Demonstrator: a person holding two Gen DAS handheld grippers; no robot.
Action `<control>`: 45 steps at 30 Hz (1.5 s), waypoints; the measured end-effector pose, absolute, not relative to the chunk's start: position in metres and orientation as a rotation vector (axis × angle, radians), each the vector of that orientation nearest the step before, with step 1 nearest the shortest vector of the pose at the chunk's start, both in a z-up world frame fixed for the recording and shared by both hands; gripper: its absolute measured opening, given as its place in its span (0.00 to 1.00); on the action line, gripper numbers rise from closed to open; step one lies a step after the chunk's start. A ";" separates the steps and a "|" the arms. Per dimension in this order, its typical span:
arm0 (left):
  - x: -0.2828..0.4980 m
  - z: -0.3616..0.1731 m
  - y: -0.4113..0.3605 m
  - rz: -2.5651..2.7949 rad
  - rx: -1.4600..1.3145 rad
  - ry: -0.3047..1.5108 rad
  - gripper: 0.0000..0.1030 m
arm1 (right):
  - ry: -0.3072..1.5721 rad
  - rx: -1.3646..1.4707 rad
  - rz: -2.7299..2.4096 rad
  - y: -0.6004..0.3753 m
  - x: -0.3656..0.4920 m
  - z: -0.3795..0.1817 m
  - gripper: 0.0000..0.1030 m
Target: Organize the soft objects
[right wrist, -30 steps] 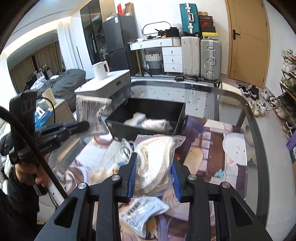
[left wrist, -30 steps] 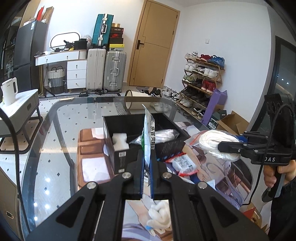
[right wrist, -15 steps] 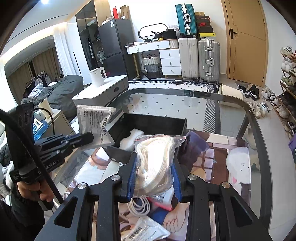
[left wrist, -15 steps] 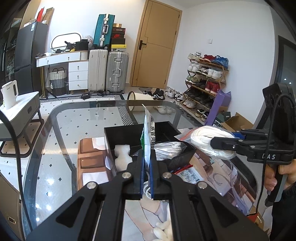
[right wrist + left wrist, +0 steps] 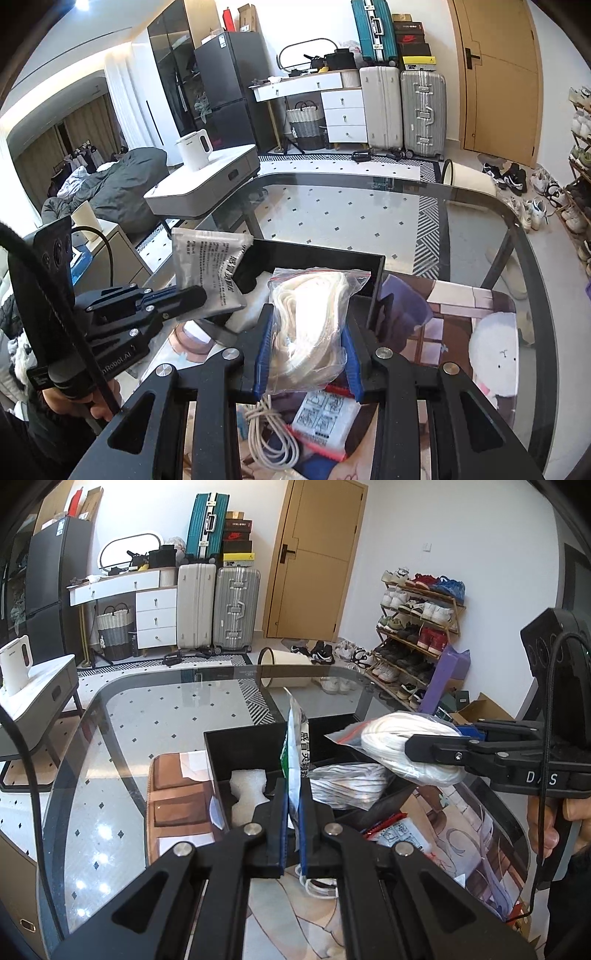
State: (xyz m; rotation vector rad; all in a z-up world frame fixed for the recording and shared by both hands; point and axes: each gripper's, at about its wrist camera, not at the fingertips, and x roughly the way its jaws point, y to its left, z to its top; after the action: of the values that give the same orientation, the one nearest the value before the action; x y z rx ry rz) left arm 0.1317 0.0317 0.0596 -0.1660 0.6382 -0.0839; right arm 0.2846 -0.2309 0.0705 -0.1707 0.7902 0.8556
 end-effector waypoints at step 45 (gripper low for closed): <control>0.173 0.032 0.027 -0.083 -0.142 0.770 0.04 | 0.883 -0.358 0.821 -0.149 0.320 0.006 0.39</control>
State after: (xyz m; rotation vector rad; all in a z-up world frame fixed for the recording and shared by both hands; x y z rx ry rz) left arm 0.1730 0.0273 0.0319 -0.1422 0.7696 -0.0831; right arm 0.3202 -0.1491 0.0057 -0.3577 0.8830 0.8205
